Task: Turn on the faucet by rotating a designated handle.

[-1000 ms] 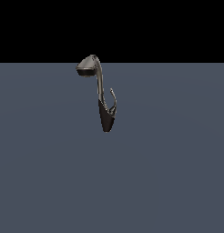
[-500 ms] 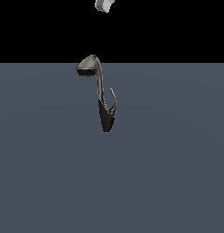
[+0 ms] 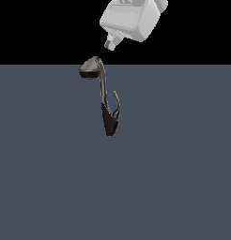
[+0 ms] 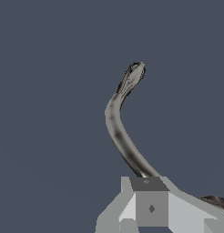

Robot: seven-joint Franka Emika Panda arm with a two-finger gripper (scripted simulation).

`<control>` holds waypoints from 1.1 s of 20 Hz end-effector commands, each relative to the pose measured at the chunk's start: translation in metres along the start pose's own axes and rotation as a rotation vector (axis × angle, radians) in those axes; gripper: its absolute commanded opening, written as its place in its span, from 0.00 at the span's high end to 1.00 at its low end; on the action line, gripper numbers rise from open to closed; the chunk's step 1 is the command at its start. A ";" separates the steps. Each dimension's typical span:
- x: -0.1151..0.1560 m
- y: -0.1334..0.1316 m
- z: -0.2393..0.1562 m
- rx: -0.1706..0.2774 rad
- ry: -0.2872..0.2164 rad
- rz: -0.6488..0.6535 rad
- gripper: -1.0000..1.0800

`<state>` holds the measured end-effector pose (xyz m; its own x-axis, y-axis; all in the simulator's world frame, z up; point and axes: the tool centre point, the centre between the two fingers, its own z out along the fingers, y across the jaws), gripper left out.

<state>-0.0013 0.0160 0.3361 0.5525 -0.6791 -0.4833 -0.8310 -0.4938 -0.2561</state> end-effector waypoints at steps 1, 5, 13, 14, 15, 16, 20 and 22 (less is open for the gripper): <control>0.019 -0.006 0.014 0.025 -0.026 0.084 1.00; 0.051 -0.014 0.038 0.062 -0.067 0.219 1.00; 0.106 -0.018 0.082 0.118 -0.136 0.457 1.00; 0.111 -0.018 0.087 0.122 -0.142 0.480 1.00; 0.116 -0.018 0.091 0.127 -0.148 0.501 1.00; 0.120 -0.018 0.095 0.131 -0.154 0.520 1.00; 0.134 -0.017 0.106 0.142 -0.170 0.578 1.00; 0.138 -0.016 0.110 0.146 -0.175 0.597 1.00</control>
<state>0.0792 -0.0091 0.1858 -0.0005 -0.7131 -0.7011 -0.9998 0.0148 -0.0143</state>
